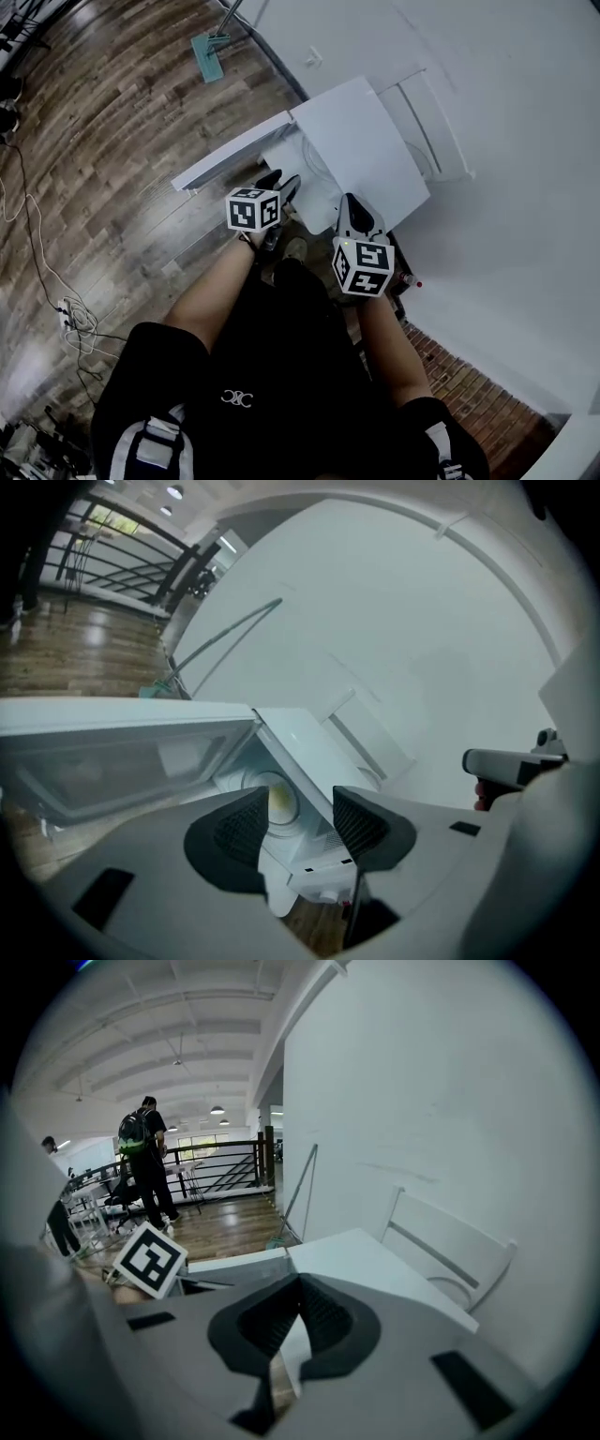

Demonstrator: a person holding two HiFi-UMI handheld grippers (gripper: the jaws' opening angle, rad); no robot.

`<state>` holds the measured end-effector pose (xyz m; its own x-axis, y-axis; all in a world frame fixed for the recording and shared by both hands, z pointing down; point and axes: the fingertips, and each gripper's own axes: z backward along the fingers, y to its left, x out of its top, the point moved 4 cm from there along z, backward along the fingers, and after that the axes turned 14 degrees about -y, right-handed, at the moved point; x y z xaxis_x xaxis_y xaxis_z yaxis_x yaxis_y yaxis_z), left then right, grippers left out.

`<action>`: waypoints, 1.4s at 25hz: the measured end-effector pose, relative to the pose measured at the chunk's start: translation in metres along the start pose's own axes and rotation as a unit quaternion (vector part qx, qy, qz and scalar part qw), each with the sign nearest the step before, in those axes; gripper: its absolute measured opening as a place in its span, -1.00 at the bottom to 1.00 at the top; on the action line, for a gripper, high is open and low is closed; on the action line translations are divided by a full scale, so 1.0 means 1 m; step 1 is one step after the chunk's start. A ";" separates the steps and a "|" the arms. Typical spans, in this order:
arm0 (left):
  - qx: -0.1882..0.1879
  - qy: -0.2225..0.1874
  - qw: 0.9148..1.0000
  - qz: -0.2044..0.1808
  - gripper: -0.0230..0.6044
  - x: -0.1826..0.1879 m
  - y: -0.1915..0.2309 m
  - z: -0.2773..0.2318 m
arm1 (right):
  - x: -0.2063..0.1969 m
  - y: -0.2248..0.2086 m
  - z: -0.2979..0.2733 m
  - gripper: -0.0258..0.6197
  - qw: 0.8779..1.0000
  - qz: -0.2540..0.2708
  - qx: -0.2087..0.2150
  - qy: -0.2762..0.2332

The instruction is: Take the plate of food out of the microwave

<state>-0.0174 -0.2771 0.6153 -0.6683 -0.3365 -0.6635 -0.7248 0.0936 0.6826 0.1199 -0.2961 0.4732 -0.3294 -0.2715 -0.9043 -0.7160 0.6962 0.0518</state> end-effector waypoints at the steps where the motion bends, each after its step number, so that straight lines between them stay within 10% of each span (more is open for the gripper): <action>1: 0.005 -0.003 1.000 0.009 -0.25 -0.006 0.007 -0.009 | -0.005 -0.002 -0.002 -0.88 1.000 0.006 0.006 0.007; 8: 0.047 0.005 0.996 0.077 -0.03 -0.064 0.047 -0.077 | -0.030 -0.027 -0.016 -0.88 0.998 0.032 0.034 0.049; 35: 0.171 0.067 0.981 0.066 0.09 -0.164 0.109 -0.209 | -0.085 -0.083 -0.039 -0.88 0.992 0.069 0.031 0.100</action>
<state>0.0488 -0.4079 0.8627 -0.7493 -0.4174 -0.5141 -0.6618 0.4467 0.6020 0.1834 -0.3572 0.5627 -0.5409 -0.2931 -0.7884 -0.6186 0.7737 0.1368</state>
